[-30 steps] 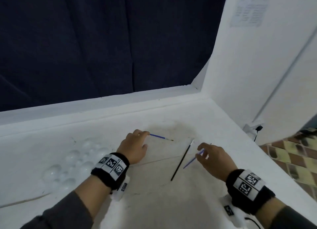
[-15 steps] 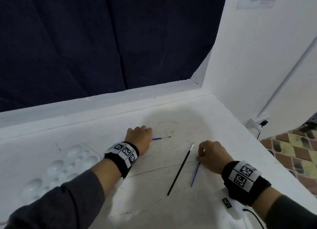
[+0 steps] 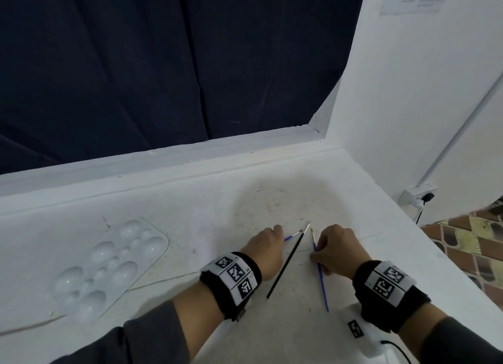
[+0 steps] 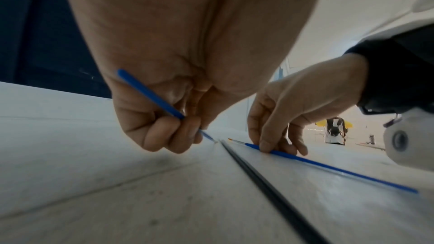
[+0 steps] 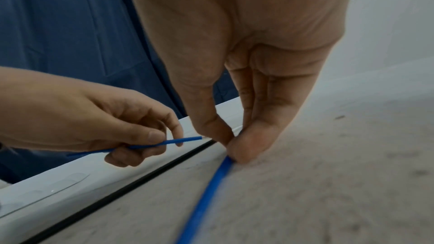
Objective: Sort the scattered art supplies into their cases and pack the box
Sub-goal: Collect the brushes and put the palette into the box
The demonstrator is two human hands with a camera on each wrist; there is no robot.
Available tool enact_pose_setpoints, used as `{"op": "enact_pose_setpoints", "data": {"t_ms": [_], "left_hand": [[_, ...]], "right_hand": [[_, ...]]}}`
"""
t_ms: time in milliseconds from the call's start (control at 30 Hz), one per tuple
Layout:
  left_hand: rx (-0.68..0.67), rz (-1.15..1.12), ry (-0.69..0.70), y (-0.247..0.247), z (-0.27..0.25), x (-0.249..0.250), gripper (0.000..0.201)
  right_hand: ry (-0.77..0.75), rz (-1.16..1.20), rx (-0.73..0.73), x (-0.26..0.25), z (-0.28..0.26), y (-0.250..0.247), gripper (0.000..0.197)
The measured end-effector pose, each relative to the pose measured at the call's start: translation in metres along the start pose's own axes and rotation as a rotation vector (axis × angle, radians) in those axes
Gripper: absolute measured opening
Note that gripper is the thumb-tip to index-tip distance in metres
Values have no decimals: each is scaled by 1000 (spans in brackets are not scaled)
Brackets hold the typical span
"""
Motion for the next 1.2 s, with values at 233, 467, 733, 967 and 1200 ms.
{"op": "enact_pose_setpoints", "data": {"t_ms": [233, 467, 733, 967, 1200], "left_hand": [[-43, 90, -89, 15, -8, 3, 53], [-49, 166, -65, 7, -27, -6, 24], [109, -395, -132, -10, -88, -51, 18], [279, -801, -308, 12, -156, -84, 27], [305, -1046, -342, 13, -206, -90, 26]], "right_hand": [[5, -150, -9, -6, -18, 9, 23], [-15, -376, -32, -17, -34, 19, 33], [-45, 59, -58, -35, -42, 24, 31], [-102, 675, -202, -90, -75, 60, 21], [-100, 988, -328, -134, -99, 98, 15]]}}
Point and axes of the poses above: each hand's wrist, its own z-axis towards the middle knuckle, its own y-axis out of the palm, x = y × z, the point moved 3 cm from there along z, towards the middle knuckle, and after that the axes turned 3 degrees about -z, right-handed, at the moved point
